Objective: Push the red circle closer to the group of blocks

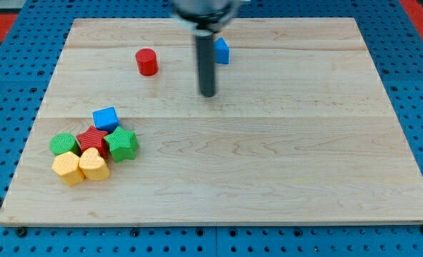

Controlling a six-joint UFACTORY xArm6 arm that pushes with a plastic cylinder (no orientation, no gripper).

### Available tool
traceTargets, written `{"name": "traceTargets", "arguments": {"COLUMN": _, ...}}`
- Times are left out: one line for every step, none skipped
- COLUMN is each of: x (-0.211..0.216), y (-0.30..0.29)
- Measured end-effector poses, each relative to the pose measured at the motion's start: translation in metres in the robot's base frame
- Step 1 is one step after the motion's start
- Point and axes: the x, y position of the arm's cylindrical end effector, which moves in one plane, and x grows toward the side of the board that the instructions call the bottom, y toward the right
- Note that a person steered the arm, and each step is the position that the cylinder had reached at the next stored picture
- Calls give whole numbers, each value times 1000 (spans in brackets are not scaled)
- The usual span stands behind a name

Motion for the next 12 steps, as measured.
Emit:
{"name": "traceTargets", "arguments": {"x": -81, "y": -49}}
{"name": "traceTargets", "arguments": {"x": -118, "y": -133}}
{"name": "traceTargets", "arguments": {"x": -59, "y": -164}}
{"name": "traceTargets", "arguments": {"x": -105, "y": -152}}
{"name": "traceTargets", "arguments": {"x": -87, "y": -89}}
{"name": "traceTargets", "arguments": {"x": -58, "y": -106}}
{"name": "traceTargets", "arguments": {"x": -58, "y": -159}}
{"name": "traceTargets", "arguments": {"x": -86, "y": -166}}
{"name": "traceTargets", "arguments": {"x": -41, "y": -166}}
{"name": "traceTargets", "arguments": {"x": -14, "y": -187}}
{"name": "traceTargets", "arguments": {"x": -33, "y": -182}}
{"name": "traceTargets", "arguments": {"x": -56, "y": -185}}
